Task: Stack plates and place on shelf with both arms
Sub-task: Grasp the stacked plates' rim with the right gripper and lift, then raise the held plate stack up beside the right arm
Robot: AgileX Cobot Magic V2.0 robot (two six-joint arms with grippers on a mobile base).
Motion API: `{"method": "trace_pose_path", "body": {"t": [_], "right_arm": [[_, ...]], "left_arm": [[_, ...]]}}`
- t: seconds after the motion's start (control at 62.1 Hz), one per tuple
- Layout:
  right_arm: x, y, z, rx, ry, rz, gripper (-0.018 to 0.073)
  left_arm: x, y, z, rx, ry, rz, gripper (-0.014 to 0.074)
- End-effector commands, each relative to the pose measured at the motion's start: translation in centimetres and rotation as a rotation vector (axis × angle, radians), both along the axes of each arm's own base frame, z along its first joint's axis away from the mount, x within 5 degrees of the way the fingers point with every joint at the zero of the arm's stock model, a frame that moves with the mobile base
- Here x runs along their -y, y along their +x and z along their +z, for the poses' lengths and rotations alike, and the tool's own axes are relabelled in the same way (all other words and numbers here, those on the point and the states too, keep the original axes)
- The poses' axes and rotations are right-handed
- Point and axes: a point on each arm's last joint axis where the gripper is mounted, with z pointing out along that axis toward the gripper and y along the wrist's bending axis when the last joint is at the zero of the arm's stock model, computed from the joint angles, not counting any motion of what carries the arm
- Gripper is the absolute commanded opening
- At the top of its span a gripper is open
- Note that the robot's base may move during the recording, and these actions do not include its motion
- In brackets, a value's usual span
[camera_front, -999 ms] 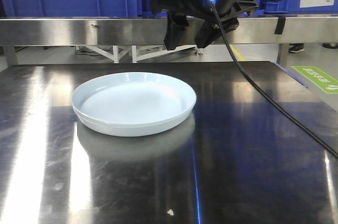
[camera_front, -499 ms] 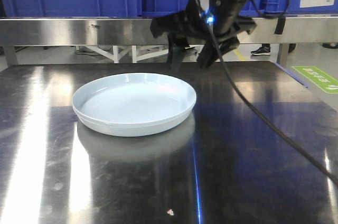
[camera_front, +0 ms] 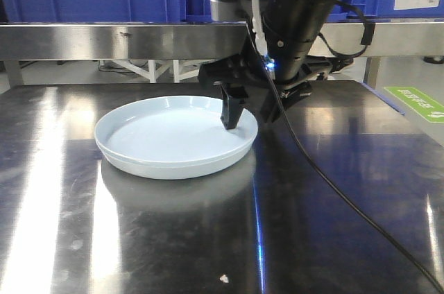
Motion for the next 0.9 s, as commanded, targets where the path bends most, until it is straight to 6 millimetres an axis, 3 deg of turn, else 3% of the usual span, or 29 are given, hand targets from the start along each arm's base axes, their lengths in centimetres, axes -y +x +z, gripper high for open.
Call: {"method": "trace_pose_path", "body": {"t": [0.0, 0.097, 0.242, 0.29, 0.403, 0.644, 0.886], "right_arm": [[-0.1, 0.3, 3.3, 0.105, 0.054, 0.001, 0.0478], [-0.1, 0.3, 3.3, 0.106, 0.054, 0.001, 0.036], [0.0, 0.2, 3.6, 0.112, 0.057, 0.001, 0.0029], [0.0, 0.2, 4.0, 0.123, 0.064, 0.001, 0.0073], [0.1, 0.0, 6.0, 0.171, 0.09, 0.002, 0.0048], [1.2, -1.7, 13.2, 0.367, 0.197, -0.003, 0.0048], [4.3, -3.5, 17.4, 0.448, 0.227, -0.051, 0.0048]], "left_arm": [[0.2, 0.2, 1.6, 0.107, 0.002, -0.021, 0.0089], [0.2, 0.2, 1.6, 0.107, 0.002, -0.021, 0.0089], [0.2, 0.2, 1.6, 0.107, 0.002, -0.021, 0.0089], [0.2, 0.2, 1.6, 0.107, 0.002, -0.021, 0.0089], [0.2, 0.2, 1.6, 0.107, 0.002, -0.021, 0.0089], [0.2, 0.2, 1.6, 0.107, 0.002, -0.021, 0.0089], [0.2, 0.2, 1.6, 0.107, 0.002, -0.021, 0.0089]]}}
